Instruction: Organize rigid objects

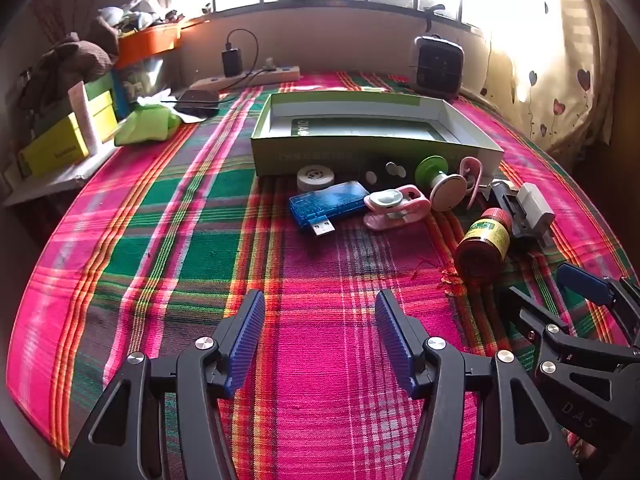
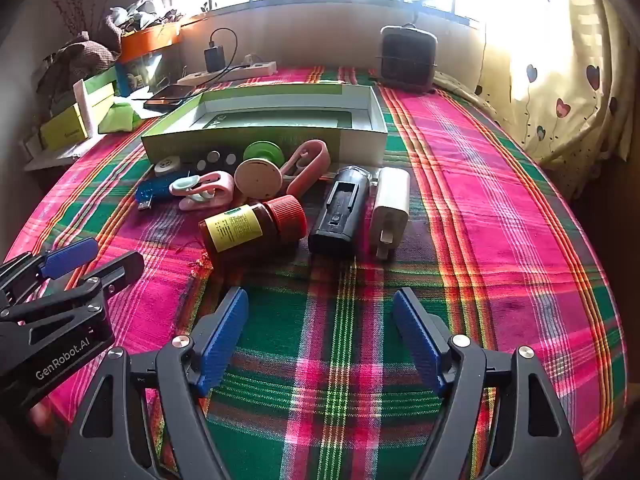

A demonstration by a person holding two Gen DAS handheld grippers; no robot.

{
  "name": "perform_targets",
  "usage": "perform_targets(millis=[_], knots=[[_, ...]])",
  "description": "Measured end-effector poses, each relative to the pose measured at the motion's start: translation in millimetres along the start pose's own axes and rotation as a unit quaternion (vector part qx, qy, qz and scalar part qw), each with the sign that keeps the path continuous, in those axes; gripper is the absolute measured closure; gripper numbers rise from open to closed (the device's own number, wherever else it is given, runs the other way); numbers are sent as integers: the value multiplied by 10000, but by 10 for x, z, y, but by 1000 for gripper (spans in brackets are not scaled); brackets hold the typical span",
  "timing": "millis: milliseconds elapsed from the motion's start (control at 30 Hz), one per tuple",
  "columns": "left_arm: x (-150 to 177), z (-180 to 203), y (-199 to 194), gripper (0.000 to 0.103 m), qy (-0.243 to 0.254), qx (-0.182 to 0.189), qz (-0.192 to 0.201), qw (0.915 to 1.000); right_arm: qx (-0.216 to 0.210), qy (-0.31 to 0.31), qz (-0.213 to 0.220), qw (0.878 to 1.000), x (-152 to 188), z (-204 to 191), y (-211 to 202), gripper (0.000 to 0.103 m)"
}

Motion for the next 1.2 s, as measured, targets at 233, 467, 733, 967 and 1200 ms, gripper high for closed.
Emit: perform_targets(millis=[233, 467, 733, 967, 1200], knots=[[-2, -1, -1, 47, -7, 19, 18, 10000, -6, 5, 17, 10000, 1, 1, -3, 28], [45, -32, -26, 46, -5, 12, 66, 10000, -6, 8, 29, 10000, 0, 2, -8, 28], [31, -22, -30, 46, 0, -12, 58, 10000, -6, 11, 40, 10000, -3, 2, -12, 28], [38, -18, -34, 46, -9, -4, 56, 10000, -6, 10, 46, 10000, -4, -2, -12, 28], [46, -16, -36, 46, -12, -2, 59, 10000, -6, 11, 51, 10000, -4, -1, -13, 28]])
Point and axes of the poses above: each gripper's, at about its wrist camera, not at the fingertips, and y roughly the way its jaws point, z to its right, x to its underside, the point moved 8 cm from there along y, roughly the way its jaws point, and after that the axes turned 6 degrees about x, right-handed, at the moved point
